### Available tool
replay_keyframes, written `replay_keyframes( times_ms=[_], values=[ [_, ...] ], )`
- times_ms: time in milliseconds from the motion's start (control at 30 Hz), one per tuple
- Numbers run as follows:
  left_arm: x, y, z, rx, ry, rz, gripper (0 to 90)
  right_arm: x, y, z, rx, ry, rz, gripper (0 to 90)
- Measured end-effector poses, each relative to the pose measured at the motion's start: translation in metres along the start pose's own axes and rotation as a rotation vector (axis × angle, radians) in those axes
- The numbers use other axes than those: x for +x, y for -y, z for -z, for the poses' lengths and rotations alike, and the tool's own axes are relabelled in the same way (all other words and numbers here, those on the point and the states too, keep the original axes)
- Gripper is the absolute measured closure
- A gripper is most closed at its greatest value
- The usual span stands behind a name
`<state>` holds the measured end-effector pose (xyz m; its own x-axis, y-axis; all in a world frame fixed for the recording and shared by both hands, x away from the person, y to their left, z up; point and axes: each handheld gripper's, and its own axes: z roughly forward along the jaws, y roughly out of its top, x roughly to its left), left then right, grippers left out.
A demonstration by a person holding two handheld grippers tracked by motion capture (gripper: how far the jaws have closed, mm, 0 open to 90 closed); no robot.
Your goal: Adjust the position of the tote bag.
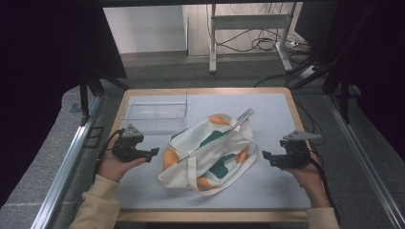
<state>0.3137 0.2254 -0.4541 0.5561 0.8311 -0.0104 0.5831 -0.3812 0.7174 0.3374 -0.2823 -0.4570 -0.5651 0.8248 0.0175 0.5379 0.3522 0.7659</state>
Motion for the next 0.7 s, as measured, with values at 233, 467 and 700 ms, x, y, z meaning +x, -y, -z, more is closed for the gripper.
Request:
replay_keyframes(
  times_ms=[233, 467, 700],
  values=[
    [-0.005, 0.003, 0.003, 0.002, 0.020, 0.003, 24.0, -0.004, 0.006, -0.003, 0.028, -0.006, 0.017, 18.5],
    [-0.007, 0.004, 0.010, 0.003, 0.030, -0.013, 24.1, 0.000, 0.000, -0.005, 0.028, 0.009, 0.012, 18.3],
    [-0.011, 0.003, 0.020, -0.012, 0.055, -0.024, 24.5, 0.003, -0.003, -0.005, 0.029, 0.024, 0.000, 18.9]
  ],
)
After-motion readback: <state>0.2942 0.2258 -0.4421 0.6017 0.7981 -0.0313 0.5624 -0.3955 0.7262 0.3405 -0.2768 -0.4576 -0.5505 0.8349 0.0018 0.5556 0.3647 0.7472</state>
